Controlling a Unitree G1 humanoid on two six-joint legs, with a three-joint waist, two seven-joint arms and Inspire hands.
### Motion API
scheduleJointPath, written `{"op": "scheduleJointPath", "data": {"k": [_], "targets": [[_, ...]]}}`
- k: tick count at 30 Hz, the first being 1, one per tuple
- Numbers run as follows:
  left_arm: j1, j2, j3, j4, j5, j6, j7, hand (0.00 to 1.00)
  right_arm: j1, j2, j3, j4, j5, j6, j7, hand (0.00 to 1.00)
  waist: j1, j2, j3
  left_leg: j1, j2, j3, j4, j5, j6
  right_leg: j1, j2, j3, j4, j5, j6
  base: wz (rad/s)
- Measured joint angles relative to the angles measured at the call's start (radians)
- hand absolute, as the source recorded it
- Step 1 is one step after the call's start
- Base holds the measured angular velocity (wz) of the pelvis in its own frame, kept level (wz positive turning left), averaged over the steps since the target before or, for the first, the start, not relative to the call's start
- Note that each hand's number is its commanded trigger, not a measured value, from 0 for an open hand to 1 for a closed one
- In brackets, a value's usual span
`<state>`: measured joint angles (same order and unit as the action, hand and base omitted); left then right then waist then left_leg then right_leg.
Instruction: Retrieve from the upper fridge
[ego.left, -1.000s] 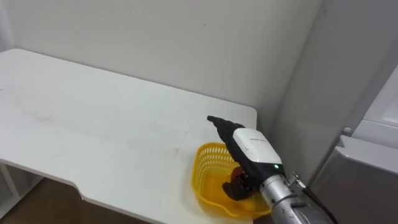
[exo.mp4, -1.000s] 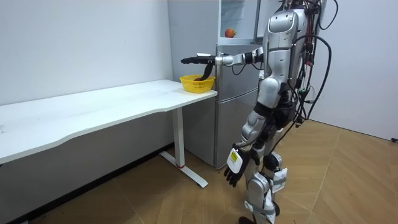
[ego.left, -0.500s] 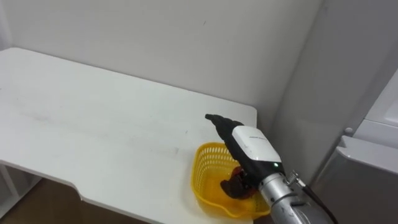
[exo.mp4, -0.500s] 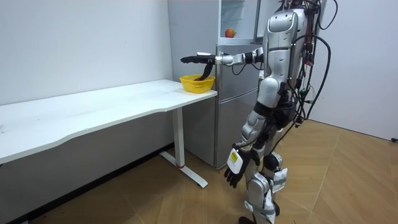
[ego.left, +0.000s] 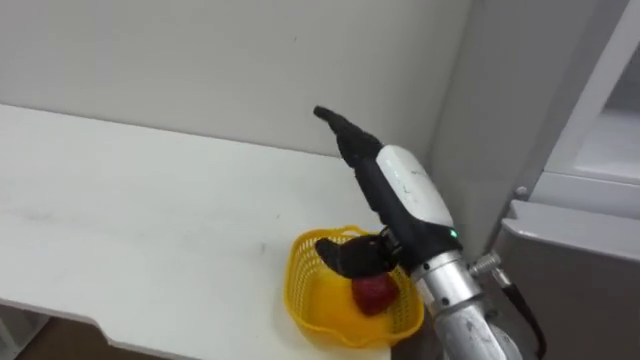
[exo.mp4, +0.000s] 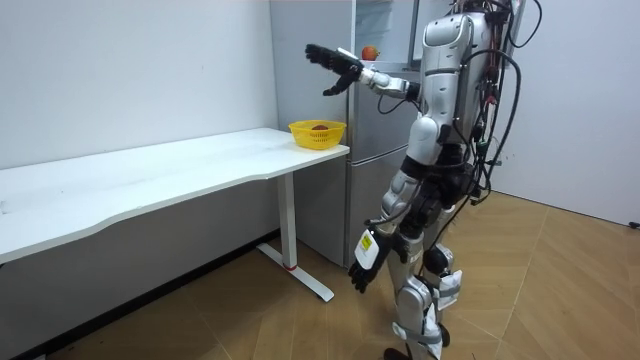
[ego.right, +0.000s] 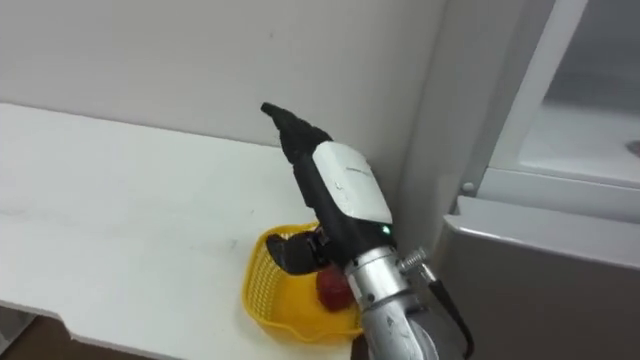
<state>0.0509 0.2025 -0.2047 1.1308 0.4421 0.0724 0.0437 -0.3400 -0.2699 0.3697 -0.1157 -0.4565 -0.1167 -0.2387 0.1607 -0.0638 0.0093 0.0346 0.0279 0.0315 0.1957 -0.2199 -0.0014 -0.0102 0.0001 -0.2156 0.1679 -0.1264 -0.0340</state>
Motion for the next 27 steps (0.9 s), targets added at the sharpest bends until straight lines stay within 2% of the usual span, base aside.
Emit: {"op": "scheduleJointPath", "data": {"k": [2, 4, 6, 7, 9, 13, 16, 18, 20, 23, 27], "targets": [[0.003, -0.004, 0.000, 0.006, -0.003, -0.013, 0.017, 0.00, 0.084, 0.000, 0.000, -0.036, 0.003, -0.003, 0.002, 0.00, -0.014, 0.009, -0.0052, 0.016, 0.001, 0.017, -0.009, 0.000, 0.000, 0.004, 0.001, 0.020, 0.001, 0.001, 0.001, -0.26], [0.004, -0.008, 0.001, 0.030, -0.003, -0.021, 0.033, 0.00, 0.157, -0.002, -0.004, -0.051, 0.014, -0.003, 0.002, 0.00, -0.030, 0.024, -0.0032, 0.031, 0.001, 0.027, -0.015, 0.000, 0.000, 0.011, 0.003, 0.027, 0.002, 0.002, 0.003, -0.24], [0.008, -0.014, 0.004, 0.034, -0.003, -0.026, 0.040, 0.00, 0.216, -0.003, -0.033, -0.053, 0.030, -0.006, 0.008, 0.00, -0.060, 0.045, -0.0060, 0.028, 0.002, 0.046, -0.020, 0.000, 0.001, 0.003, 0.003, 0.040, 0.005, 0.003, 0.004, -0.18], [0.011, -0.015, 0.005, 0.035, -0.003, -0.031, 0.040, 0.00, 0.234, -0.003, -0.044, -0.061, 0.033, -0.027, 0.013, 0.00, -0.077, 0.055, -0.0079, 0.028, 0.005, 0.050, -0.029, 0.000, 0.002, -0.002, 0.003, 0.044, 0.006, 0.004, 0.004, -0.08], [0.015, -0.015, 0.005, 0.035, -0.004, -0.038, 0.042, 0.00, 0.275, 0.000, -0.049, -0.079, 0.035, -0.047, 0.013, 0.00, -0.086, 0.059, -0.0106, 0.033, 0.008, 0.054, -0.031, 0.000, 0.002, -0.001, 0.007, 0.048, 0.010, 0.005, 0.003, -0.04], [0.046, -0.020, 0.007, 0.042, -0.034, -0.062, 0.064, 0.00, 0.340, 0.011, -0.087, -0.138, 0.036, -0.082, 0.007, 0.00, -0.102, 0.061, -0.0100, 0.048, 0.013, 0.070, -0.039, 0.000, 0.001, 0.000, 0.018, 0.070, 0.016, 0.004, 0.001, -0.13], [0.062, -0.027, 0.007, 0.068, -0.068, -0.069, 0.088, 0.00, 0.388, 0.020, -0.143, -0.183, 0.037, -0.106, -0.056, 0.00, -0.126, 0.061, -0.0103, 0.047, 0.011, 0.075, -0.037, 0.000, 0.002, -0.001, 0.018, 0.076, 0.015, 0.003, 0.001, -0.04], [0.077, -0.029, 0.007, 0.070, -0.079, -0.069, 0.103, 0.00, 0.418, 0.044, -0.186, -0.202, 0.035, -0.112, -0.115, 0.00, -0.140, 0.062, -0.0111, 0.046, 0.011, 0.084, -0.037, 0.000, 0.002, -0.005, 0.019, 0.078, 0.015, 0.004, 0.001, -0.08], [0.079, -0.031, 0.007, 0.069, -0.084, -0.072, 0.104, 0.00, 0.431, 0.047, -0.212, -0.221, 0.009, -0.116, -0.158, 0.00, -0.155, 0.065, -0.0128, 0.044, 0.011, 0.090, -0.038, 0.000, 0.002, -0.008, 0.019, 0.079, 0.016, 0.004, 0.001, -0.07], [0.082, -0.035, 0.006, 0.069, -0.106, -0.078, 0.104, 0.00, 0.442, 0.068, -0.254, -0.236, -0.037, -0.136, -0.236, 0.00, -0.165, 0.080, -0.0203, 0.050, 0.013, 0.106, -0.042, 0.000, 0.002, -0.010, 0.022, 0.092, 0.016, 0.004, 0.001, -0.12], [0.079, -0.035, 0.004, 0.068, -0.147, -0.083, 0.105, 0.00, 0.440, 0.076, -0.282, -0.248, -0.066, -0.145, -0.344, 0.00, -0.182, 0.083, -0.0209, 0.059, 0.013, 0.129, -0.042, 0.000, 0.002, -0.011, 0.023, 0.105, 0.019, 0.003, 0.001, -0.13]]}}
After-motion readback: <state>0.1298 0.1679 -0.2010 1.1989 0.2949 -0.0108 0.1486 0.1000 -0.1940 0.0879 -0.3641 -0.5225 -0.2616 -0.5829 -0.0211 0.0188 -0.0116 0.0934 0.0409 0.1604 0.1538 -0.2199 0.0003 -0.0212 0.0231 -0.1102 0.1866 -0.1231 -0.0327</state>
